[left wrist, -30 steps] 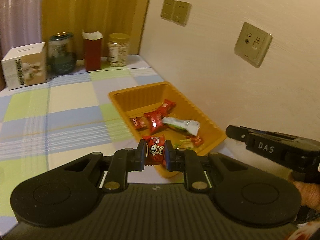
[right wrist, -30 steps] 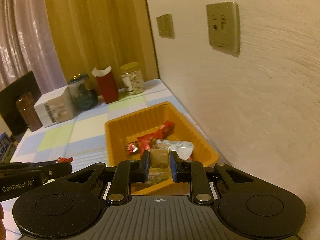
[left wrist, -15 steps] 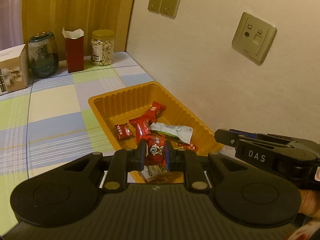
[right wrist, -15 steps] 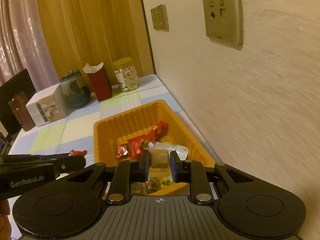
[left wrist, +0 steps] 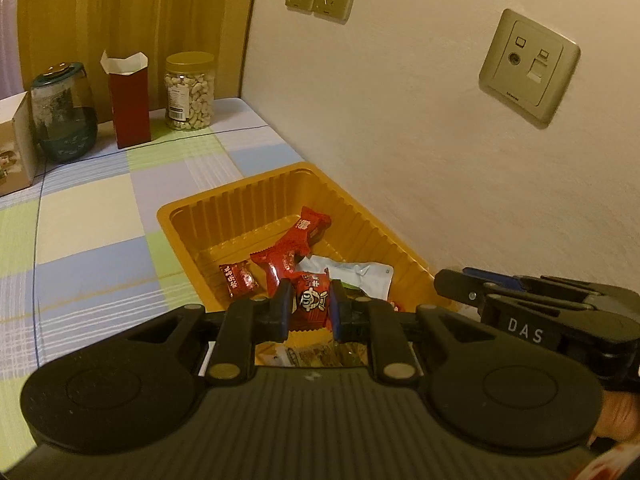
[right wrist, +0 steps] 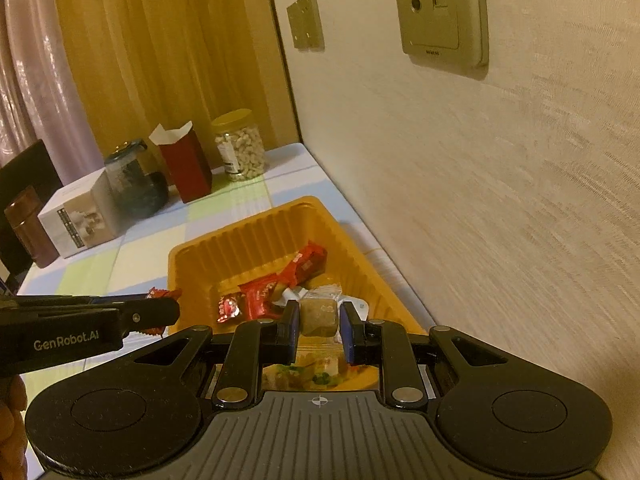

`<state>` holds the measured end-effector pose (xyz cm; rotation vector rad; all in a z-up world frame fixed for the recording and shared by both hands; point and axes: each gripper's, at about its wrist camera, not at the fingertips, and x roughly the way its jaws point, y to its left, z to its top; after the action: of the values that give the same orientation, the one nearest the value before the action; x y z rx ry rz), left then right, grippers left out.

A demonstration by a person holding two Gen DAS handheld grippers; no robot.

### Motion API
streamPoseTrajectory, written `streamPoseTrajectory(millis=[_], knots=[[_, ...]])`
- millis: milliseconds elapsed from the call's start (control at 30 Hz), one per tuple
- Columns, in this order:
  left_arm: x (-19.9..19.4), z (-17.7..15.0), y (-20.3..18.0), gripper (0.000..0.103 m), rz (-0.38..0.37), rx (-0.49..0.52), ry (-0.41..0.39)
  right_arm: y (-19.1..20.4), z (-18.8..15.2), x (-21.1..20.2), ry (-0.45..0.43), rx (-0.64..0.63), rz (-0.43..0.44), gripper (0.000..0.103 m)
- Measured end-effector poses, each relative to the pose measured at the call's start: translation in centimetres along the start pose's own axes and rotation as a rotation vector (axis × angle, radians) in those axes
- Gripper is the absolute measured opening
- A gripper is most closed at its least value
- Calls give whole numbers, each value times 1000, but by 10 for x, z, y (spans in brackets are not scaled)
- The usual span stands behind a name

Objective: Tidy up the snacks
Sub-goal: 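Carry both snacks over the orange tray and open both tools to release them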

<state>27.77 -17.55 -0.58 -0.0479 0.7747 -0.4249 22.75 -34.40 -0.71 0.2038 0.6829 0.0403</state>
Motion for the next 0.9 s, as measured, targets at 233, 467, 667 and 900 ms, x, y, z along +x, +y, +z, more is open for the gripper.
streamPoseTrajectory(millis=[233, 467, 667, 900], knots=[[12, 4, 0, 17, -14, 4, 8, -2, 1, 7, 6, 5, 0, 21], [21, 7, 4, 46, -19, -20, 23, -2, 0, 11, 8, 9, 1, 22], [13, 3, 17, 48, 26, -48, 2, -3, -1, 10, 10, 13, 6, 22], [-5, -10, 35, 57, 93, -67, -11, 2, -1, 11, 13, 10, 21, 22]])
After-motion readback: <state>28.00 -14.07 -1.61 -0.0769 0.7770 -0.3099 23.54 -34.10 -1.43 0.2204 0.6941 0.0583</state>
